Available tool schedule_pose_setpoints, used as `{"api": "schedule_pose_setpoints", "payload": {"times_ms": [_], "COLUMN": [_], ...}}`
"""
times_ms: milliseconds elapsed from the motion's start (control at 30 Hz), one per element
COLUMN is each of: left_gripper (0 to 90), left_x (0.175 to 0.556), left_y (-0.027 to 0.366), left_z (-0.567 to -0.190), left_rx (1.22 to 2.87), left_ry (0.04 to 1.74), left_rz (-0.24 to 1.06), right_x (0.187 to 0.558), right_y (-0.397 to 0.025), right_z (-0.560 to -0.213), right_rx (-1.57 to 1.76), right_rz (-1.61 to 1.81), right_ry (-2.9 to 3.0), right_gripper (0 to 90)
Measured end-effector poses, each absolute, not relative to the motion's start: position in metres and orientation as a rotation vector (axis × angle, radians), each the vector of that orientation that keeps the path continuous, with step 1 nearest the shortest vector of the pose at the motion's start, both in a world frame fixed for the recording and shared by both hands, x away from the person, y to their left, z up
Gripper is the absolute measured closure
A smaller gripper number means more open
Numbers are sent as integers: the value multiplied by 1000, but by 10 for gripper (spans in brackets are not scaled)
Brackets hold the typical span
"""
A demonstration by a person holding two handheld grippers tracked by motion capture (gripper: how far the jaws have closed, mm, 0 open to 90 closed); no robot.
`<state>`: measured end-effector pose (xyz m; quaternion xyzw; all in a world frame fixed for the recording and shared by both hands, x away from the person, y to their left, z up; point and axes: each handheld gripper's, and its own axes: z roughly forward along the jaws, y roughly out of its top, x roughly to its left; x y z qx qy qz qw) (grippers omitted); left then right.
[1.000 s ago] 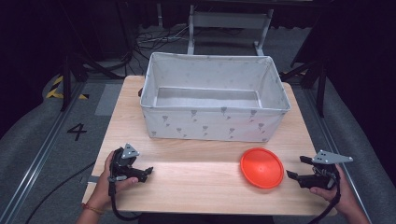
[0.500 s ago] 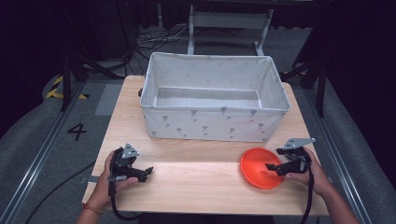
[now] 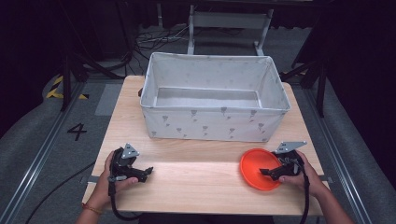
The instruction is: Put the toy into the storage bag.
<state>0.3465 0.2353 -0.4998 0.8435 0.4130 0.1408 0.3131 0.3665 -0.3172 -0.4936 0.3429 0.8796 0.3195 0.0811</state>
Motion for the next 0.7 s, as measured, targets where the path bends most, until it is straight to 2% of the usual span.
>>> {"api": "schedule_pose_setpoints", "payload": {"times_ms": [133, 267, 700], "left_gripper": [2, 3, 4], "left_x": [346, 347, 347], "left_y": [235, 235, 236], "left_z": [-500, -500, -500], "left_rx": [2224, 2224, 2225], "left_ry": [1089, 1087, 1084], "left_rz": [372, 377, 368], "right_x": [365, 362, 359], "right_y": [-319, -328, -347], "right_z": [-492, -487, -475], "right_rx": [1063, 1100, 1114], "right_rz": [965, 984, 1092], "right_ry": [2591, 2518, 2502], "right_gripper": [240, 488, 710]}}
